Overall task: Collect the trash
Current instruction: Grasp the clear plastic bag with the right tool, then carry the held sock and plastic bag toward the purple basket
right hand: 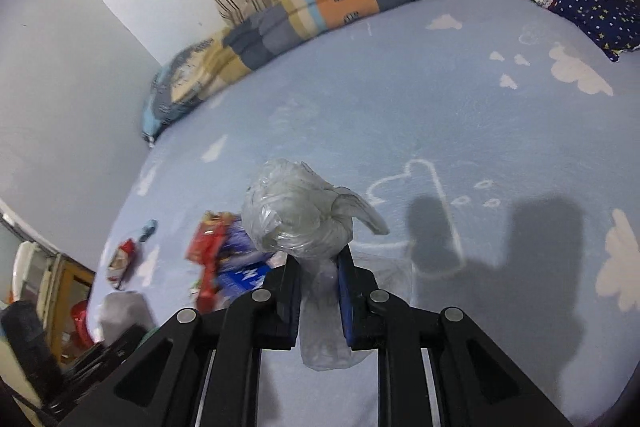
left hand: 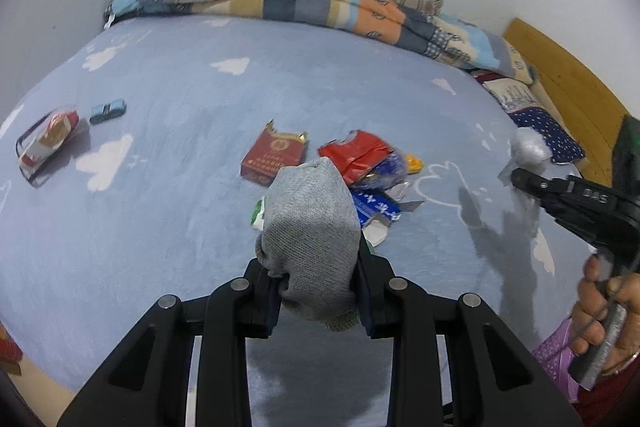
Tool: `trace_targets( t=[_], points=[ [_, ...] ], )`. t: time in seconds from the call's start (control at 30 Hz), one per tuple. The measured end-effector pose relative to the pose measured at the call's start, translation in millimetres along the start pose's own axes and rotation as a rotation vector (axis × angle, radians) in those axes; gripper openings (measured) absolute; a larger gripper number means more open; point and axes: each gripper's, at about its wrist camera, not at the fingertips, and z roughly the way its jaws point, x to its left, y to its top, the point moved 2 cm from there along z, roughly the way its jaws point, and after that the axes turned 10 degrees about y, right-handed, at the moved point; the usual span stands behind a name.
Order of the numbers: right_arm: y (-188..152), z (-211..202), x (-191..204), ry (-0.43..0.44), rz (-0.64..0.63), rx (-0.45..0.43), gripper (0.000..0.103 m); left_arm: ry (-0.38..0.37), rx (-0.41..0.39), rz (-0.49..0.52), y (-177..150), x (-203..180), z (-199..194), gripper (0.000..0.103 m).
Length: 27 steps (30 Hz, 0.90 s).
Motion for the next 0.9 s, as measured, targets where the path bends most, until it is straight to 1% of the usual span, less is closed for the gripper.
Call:
trace_targets(
  t=[0.1, 0.2, 0.3, 0.4, 0.6, 0.8, 0.9],
  points=[
    [-5, -17, 16, 0.007, -0.024, -0.03, 0.017, -0.017, -0.024, 0.024, -2, -7, -8, 0.029],
    [-19, -37, 25, 0.015, -0.025, -0.056, 0.017, -0.013, -0.044, 0.053, -5, -14, -12, 0.029],
    [-34, -43, 27, 0.031, -0.004, -0.046, 0.017, -0.007, -0.067, 0.084, -9, -22, -18, 0.029],
    [-47, -43, 30, 0.037, -0.003, -0.021, 0.017, -0.011, -0.077, 0.103, -12, -27, -22, 0.029],
    [-61, -47, 34, 0.031, -0.023, -0.012, 0.017, 0.005, -0.117, 0.168, -22, -40, -35, 0.029],
    [-66, -38, 36, 0.012, -0.064, 0.016, 0.017, 0.04, -0.16, 0.216, -27, -49, -42, 0.029],
    [-68, -37, 37, 0.016, -0.068, 0.018, 0.017, 0.072, -0.179, 0.233, -29, -52, -44, 0.029]
  ],
)
